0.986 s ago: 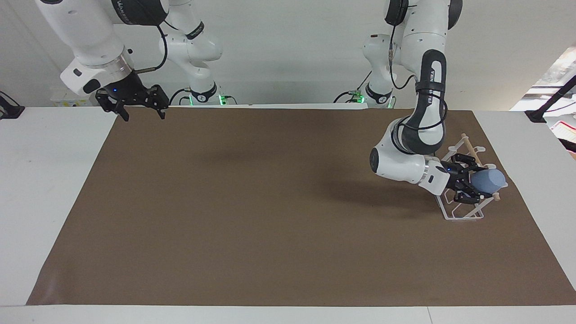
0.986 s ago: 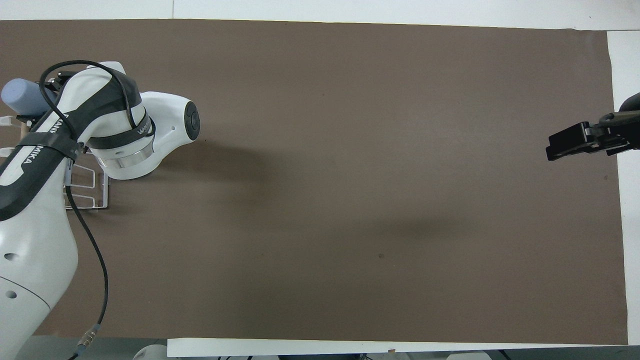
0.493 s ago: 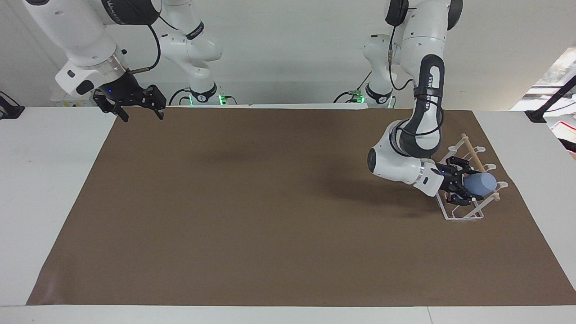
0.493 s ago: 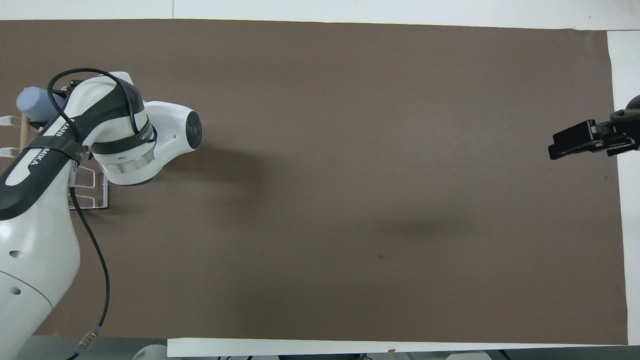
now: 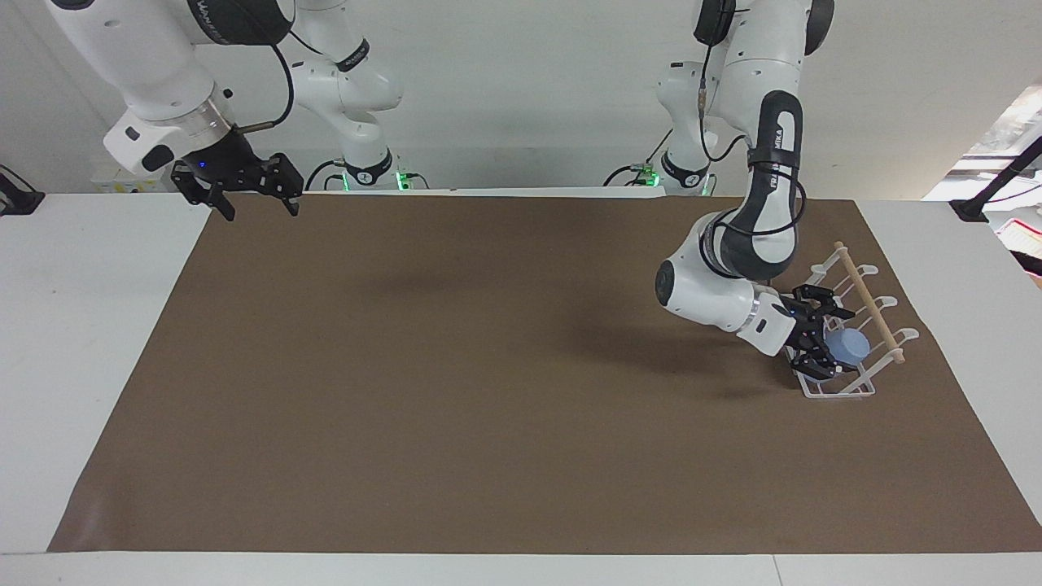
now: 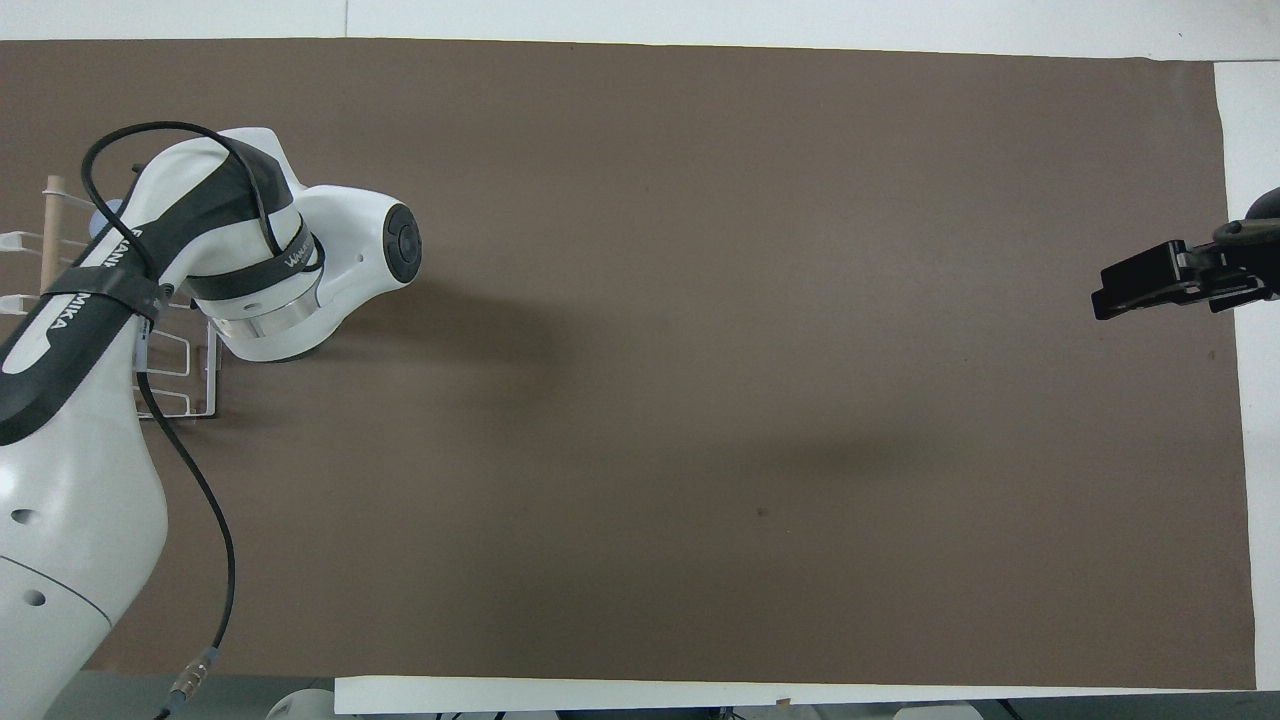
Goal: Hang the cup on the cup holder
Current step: 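Release the cup and withdraw the left gripper from the rack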
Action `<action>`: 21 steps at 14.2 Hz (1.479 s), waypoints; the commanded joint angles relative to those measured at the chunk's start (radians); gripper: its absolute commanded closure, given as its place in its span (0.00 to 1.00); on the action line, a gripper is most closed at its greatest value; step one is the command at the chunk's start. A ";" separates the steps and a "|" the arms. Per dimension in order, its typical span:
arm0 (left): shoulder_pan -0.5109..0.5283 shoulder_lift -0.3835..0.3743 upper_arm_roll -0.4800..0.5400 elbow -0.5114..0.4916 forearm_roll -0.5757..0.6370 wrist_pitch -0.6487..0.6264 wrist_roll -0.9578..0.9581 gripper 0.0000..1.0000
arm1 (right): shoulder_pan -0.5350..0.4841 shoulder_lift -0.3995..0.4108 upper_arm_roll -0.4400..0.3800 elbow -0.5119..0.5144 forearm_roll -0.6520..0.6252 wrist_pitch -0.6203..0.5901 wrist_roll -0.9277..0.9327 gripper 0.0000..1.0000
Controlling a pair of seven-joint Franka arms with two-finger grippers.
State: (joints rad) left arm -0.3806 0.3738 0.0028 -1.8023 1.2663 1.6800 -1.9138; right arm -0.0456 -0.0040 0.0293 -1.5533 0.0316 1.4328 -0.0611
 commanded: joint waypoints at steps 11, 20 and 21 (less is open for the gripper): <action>0.232 -0.352 0.017 0.083 -0.946 0.009 1.347 0.00 | -0.008 -0.002 0.001 -0.002 -0.001 -0.005 -0.006 0.01; 0.275 -0.323 0.017 0.239 -1.229 -0.180 1.874 0.00 | -0.014 -0.002 0.001 -0.004 -0.001 -0.005 -0.006 0.01; 0.293 -0.311 0.016 0.254 -1.242 -0.183 1.874 0.00 | -0.014 -0.002 0.001 -0.004 -0.001 -0.005 -0.006 0.01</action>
State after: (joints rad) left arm -0.1123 0.0272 0.0231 -1.6066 0.0529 1.5304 -0.0752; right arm -0.0487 -0.0040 0.0261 -1.5536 0.0311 1.4321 -0.0611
